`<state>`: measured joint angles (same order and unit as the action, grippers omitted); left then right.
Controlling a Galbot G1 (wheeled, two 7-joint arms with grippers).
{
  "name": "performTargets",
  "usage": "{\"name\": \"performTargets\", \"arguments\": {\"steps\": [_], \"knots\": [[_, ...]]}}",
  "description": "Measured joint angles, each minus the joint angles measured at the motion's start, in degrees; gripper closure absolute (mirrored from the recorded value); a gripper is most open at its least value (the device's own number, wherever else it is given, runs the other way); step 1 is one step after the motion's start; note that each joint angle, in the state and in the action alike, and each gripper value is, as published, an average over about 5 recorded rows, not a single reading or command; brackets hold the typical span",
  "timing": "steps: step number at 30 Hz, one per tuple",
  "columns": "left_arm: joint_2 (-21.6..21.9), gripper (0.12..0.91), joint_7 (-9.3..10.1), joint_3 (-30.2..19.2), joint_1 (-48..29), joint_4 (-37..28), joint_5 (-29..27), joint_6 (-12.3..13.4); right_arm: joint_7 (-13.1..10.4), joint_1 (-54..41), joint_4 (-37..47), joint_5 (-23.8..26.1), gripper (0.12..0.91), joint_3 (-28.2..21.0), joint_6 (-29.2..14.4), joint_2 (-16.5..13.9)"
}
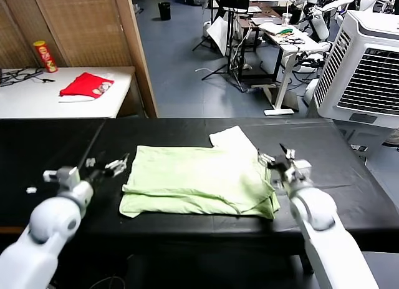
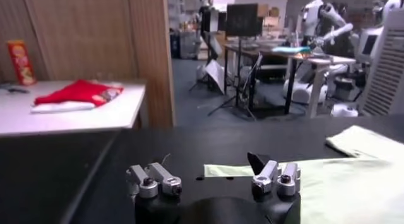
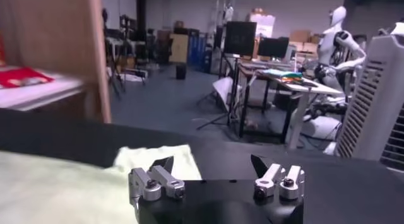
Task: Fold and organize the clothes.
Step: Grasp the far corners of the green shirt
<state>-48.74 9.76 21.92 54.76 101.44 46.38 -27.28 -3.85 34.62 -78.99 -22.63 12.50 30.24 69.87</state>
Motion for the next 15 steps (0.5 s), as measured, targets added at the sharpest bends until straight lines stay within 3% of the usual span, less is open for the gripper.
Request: {"name": "performTargets", "arguments": {"steps": [7, 15], "knots": [[-1.4, 0.232, -1.16, -9.7, -13.0, -13.5, 2.4, -1.7, 0.7, -8.0, 12.1, -0.7, 0.227, -2.7, 0.2, 3.1], [-3.7, 0.232, -2.66, -16.7, -19.0, -21.7, 1.3, -2.6, 3.4, -13.4, 23.3, -0.5, 0.227, -4.4, -1.5, 5.6]]}}
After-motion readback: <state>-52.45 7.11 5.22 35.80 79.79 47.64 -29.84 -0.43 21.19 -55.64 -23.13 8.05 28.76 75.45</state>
